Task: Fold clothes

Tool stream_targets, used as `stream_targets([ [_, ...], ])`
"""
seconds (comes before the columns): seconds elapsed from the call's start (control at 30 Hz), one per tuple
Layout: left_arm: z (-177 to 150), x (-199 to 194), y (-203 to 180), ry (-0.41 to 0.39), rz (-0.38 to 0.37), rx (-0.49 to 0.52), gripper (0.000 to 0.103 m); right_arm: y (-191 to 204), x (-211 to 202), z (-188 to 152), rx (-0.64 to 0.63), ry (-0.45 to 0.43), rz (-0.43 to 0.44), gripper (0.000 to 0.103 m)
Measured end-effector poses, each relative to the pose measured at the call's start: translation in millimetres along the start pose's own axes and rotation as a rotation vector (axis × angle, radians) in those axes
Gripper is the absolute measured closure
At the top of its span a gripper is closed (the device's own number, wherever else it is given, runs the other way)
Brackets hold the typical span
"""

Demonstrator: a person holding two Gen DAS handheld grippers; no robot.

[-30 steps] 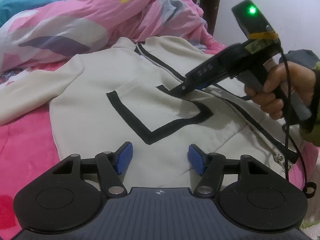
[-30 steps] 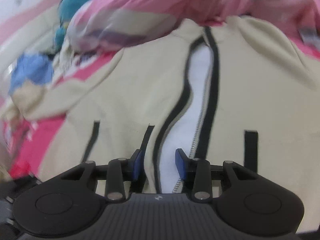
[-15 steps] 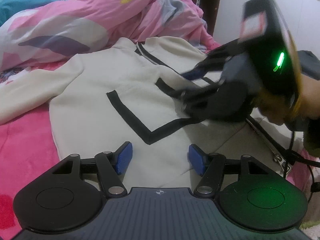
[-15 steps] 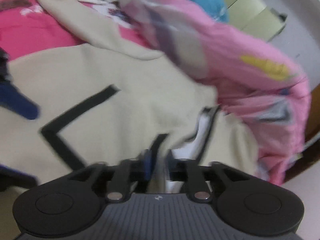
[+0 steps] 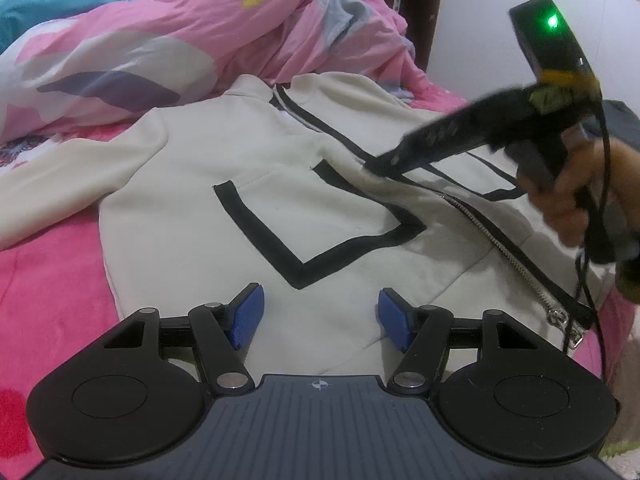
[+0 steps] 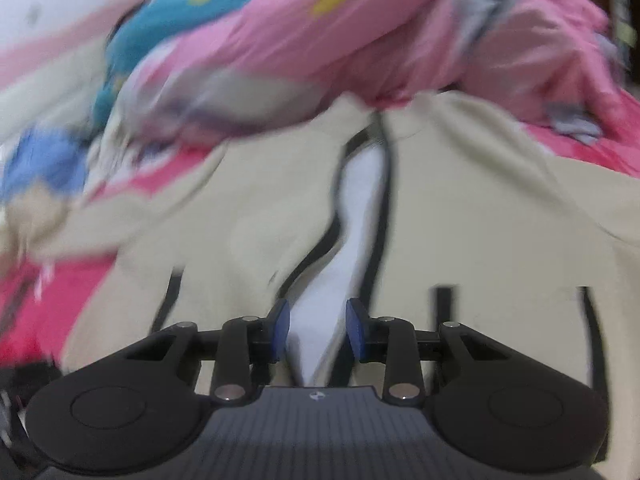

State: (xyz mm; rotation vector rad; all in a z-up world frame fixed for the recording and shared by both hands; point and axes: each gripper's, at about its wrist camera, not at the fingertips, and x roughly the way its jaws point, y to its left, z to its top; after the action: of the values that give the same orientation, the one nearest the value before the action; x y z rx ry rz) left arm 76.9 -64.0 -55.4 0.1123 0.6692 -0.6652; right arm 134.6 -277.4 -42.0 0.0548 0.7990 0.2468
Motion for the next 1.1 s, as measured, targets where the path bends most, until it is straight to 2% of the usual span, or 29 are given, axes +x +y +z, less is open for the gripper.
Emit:
stream_targets([
  [0.13,0,0,0,0.002,0.004,0.004,0.039,22,3,-7,-0.095,-0.013,-0.036,0.069],
  [0.2,0,1,0,0.003,0.005,0.005,0.039,21,4,-7,-0.078,-0.011,-0.025,0.069],
  [0.33,-1,1,-1,0.002,0.008,0.009,0.039,6,13,-3,0.032,0.043,0.075,0.069],
  [0.5,0,0,-1,0.002,0.007,0.007,0.039,15,21,-4,-0.024,0.053,0.060,0.067],
  [0.7,-1,0,0,-0.001,0.002,0.006,0.039,-8,7,2,0.110,0.021,0.111,0.067],
  [0.8,-1,-1,0,-0.002,0.002,0.006,0.039,-26,-7,4,0.178,-0.030,0.102,0.067],
  [0.87,-1,0,-1,-0.002,0.002,0.008,0.038,-34,-8,3,0.195,-0.034,0.084,0.067],
  [0.97,0,0,-1,0.000,0.004,0.009,0.038,-27,0,-4,0.143,0.004,0.058,0.065],
  [1.1,0,0,-2,0.003,0.008,0.010,0.038,2,8,-10,-0.005,0.000,0.007,0.065],
])
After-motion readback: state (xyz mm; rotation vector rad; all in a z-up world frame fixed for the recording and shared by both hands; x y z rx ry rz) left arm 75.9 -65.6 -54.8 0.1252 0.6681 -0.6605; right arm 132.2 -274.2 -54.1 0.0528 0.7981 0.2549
